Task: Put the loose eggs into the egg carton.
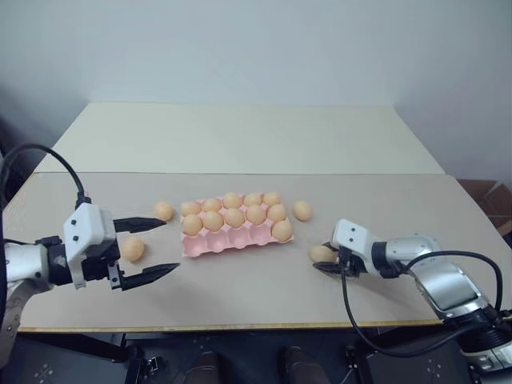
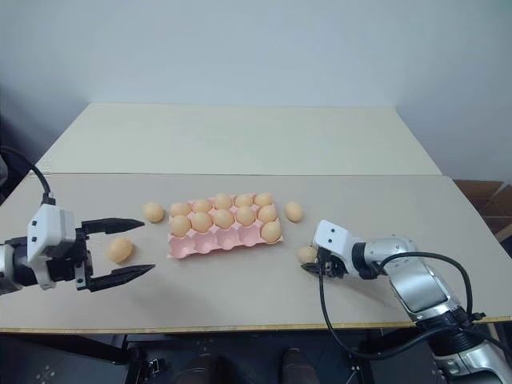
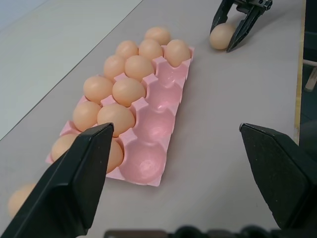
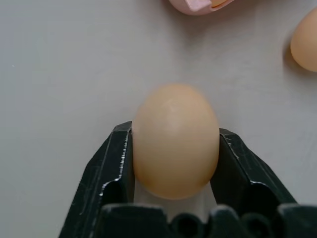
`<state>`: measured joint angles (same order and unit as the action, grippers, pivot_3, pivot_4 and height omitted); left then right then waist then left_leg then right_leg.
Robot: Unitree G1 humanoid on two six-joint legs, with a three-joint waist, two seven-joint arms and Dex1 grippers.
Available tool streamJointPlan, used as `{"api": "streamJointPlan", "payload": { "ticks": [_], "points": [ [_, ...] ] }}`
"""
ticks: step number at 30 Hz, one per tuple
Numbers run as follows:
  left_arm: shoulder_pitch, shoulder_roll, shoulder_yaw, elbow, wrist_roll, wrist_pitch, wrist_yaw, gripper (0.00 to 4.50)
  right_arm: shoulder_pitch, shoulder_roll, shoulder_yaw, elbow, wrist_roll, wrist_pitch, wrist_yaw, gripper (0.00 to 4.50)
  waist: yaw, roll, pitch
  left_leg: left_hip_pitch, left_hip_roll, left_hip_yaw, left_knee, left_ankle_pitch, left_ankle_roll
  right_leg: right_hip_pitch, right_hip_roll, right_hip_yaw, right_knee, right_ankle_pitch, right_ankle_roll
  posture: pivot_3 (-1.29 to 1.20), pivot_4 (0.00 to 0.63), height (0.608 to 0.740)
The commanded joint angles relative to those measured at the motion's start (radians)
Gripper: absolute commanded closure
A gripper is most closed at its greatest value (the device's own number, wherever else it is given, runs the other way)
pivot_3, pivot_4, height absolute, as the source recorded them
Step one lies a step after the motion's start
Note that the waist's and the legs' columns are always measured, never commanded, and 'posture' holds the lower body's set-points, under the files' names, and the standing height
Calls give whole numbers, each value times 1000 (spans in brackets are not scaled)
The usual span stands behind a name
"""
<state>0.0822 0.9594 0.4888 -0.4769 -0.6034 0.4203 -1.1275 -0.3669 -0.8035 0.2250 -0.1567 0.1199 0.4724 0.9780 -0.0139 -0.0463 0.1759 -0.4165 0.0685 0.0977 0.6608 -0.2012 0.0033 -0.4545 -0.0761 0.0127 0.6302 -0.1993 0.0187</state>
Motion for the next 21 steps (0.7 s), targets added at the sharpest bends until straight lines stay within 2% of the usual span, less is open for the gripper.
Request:
{"api": "streamJointPlan", "payload": {
  "ticks": [1, 7, 14, 21],
  "points": [
    [11, 16, 48, -27, -2, -5, 6, 81, -9, -17, -33, -53, -5, -42, 6, 2346, 0, 0, 0, 0, 0, 0, 0, 0, 0, 0, 0, 0, 0, 0, 0, 0, 150, 740],
    [47, 15, 79, -14, 20, -13, 7, 81, -94, 19, -53, -132, 25, -18, -12, 2346, -6, 0, 0, 0, 0, 0, 0, 0, 0, -1, 0, 0, 0, 0, 0, 0, 150, 740],
    [53, 19, 96, -10, 33, -20, 5, 81, -253, 201, 12, -66, 13, -15, -81, 2346, -3, 0, 0, 0, 1, 0, 0, 0, 0, -1, 1, 0, 0, 1, -2, 0, 150, 740],
    [100, 3, 133, -40, 30, -18, 6, 81, -287, 306, 80, 24, -36, -65, -101, 2346, 0, 0, 0, -3, 1, 1, 0, 0, 0, -2, 0, -1, -1, 5, -7, 0, 150, 740]
  ]
}}
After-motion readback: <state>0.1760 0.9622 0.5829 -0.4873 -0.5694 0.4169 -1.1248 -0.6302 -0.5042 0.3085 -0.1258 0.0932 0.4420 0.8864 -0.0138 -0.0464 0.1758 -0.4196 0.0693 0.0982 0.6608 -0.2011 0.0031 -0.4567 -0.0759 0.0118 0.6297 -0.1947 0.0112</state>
